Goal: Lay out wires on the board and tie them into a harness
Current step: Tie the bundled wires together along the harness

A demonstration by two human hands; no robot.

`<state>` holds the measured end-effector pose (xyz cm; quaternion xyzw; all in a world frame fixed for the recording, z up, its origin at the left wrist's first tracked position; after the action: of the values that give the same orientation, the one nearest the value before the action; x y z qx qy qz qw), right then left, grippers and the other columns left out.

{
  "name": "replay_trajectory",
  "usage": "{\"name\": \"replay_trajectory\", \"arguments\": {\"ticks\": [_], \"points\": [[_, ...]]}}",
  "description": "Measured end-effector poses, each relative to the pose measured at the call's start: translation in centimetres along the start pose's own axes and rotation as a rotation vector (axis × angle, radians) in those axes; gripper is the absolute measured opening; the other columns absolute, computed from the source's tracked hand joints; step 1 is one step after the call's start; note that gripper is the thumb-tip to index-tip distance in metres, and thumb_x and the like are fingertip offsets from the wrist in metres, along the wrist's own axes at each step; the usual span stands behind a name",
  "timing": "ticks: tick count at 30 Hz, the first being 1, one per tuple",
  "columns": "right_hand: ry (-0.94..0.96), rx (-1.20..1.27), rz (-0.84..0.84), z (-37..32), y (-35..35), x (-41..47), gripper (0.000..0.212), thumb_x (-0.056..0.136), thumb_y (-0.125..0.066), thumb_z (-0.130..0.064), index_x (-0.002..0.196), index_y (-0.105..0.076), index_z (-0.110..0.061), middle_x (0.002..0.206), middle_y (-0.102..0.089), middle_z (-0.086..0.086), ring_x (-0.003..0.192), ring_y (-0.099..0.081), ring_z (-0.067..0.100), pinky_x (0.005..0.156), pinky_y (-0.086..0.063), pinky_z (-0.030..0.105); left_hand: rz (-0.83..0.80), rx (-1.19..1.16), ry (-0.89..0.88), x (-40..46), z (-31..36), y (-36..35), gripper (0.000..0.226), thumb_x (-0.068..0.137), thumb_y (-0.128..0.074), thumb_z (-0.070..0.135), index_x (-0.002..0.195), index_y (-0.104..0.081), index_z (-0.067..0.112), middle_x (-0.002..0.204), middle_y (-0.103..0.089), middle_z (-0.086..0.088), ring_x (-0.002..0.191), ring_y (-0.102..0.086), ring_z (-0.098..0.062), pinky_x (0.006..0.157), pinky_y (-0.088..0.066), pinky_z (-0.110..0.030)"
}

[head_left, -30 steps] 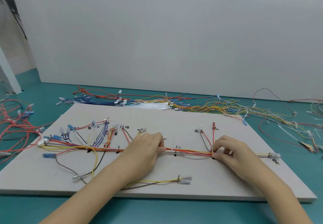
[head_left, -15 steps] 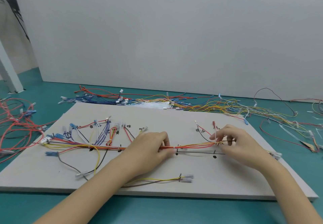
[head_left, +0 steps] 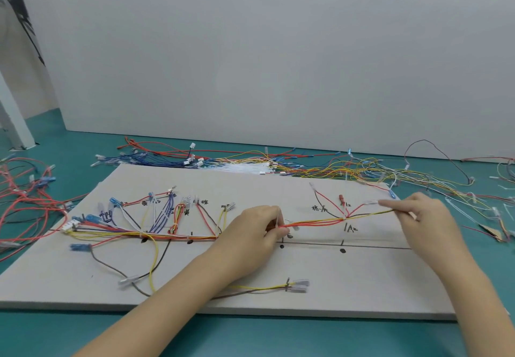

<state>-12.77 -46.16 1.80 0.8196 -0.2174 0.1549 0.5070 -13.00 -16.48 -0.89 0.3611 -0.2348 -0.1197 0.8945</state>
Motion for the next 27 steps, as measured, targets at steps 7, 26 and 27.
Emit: {"name": "replay_trajectory", "arguments": {"ticks": [7, 26, 27], "points": [[0.131, -0.149, -0.012, -5.1, -1.3, 1.3, 0.049, 0.083, -0.038, 0.002, 0.113, -0.073, -0.017, 0.121, -0.064, 0.010, 0.112, -0.048, 0.034, 0.099, -0.026, 0.039, 0.156, 0.427, -0.017, -0.1, -0.2, 4.3, 0.018, 0.085, -0.065, 0.049, 0.083, -0.065, 0.031, 0.088, -0.059, 0.014, 0.093, -0.045, -0.011, 0.082, -0.028, -0.031], [0.580, 0.196, -0.619, -19.1, -9.5, -4.5, 0.016, 0.093, -0.061, -0.018, 0.099, -0.074, -0.011, 0.091, -0.054, -0.001, 0.083, -0.052, 0.017, 0.077, -0.044, 0.033, -0.008, 0.317, 0.097, -6.1, -7.9, 9.6, 0.013, 0.086, -0.070, 0.035, 0.077, -0.060, 0.038, 0.081, -0.057, 0.019, 0.091, -0.043, -0.006, 0.086, -0.039, -0.039], [0.576, 0.226, -0.597, -19.0, -9.5, -4.6, 0.015, 0.094, -0.060, -0.016, 0.098, -0.073, -0.010, 0.091, -0.054, -0.001, 0.083, -0.053, 0.018, 0.077, -0.044, 0.032, 0.019, 0.304, 0.081, -6.2, -7.8, 9.4, 0.016, 0.086, -0.071, 0.032, 0.077, -0.059, 0.038, 0.080, -0.055, 0.019, 0.090, -0.043, -0.005, 0.084, -0.039, -0.038]]}}
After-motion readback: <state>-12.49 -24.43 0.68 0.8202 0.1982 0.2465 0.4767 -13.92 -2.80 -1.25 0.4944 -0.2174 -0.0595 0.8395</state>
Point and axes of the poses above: each hand's wrist, its own x-axis towards the middle knuckle, its own y-axis out of the back of the hand, z = x × y, the point moved 3 cm from there along x, towards the middle knuckle
